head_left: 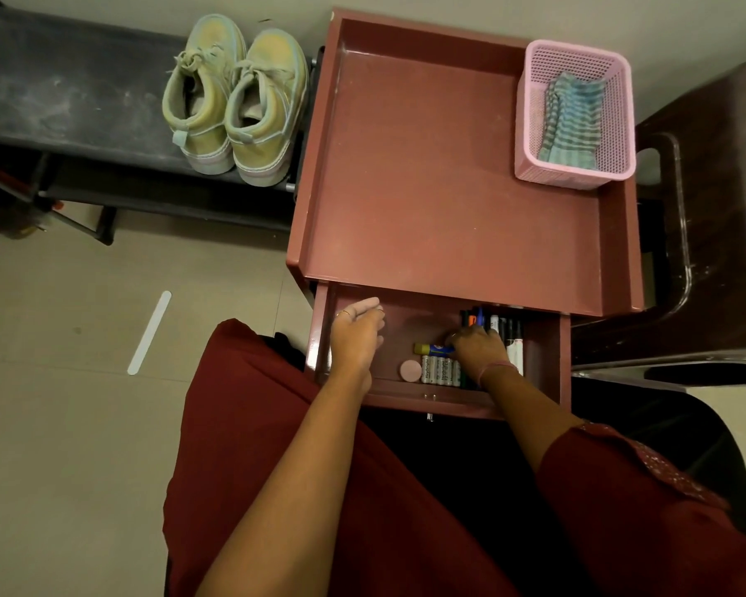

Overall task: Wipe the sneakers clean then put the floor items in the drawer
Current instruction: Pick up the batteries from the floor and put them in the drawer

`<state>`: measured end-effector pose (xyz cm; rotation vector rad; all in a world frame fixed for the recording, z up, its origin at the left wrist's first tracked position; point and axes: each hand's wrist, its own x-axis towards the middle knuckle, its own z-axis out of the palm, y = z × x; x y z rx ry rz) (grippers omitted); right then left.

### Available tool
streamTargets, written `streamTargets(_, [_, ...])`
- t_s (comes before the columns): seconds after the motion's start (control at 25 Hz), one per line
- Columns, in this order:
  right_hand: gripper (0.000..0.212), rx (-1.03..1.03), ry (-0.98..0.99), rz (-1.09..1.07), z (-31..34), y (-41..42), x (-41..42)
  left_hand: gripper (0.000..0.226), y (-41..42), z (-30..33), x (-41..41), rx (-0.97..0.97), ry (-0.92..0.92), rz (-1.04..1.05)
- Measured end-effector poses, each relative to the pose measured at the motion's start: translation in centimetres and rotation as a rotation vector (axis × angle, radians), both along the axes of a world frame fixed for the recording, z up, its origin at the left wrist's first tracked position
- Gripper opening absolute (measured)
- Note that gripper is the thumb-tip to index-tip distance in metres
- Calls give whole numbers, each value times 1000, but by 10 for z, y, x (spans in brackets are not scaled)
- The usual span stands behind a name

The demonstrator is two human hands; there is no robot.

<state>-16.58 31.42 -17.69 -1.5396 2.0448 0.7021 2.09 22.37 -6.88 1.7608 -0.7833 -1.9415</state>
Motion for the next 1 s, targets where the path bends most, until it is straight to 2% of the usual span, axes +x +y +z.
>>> streamTargets(0.24, [40, -6, -30, -48, 11, 3, -3, 17, 0, 4, 1, 12, 27, 28])
streamTargets(0.52, [20, -58, -170, -264, 57, -2, 9, 26, 0, 25, 13, 14, 117, 104])
streamTargets(0.8, [17, -356, -331, -201, 131, -41, 68, 25, -7, 62, 55, -2, 238, 257])
streamTargets(1.0, [23, -528, -421, -12, 190, -82, 138, 17, -26, 89, 109, -181, 233, 326])
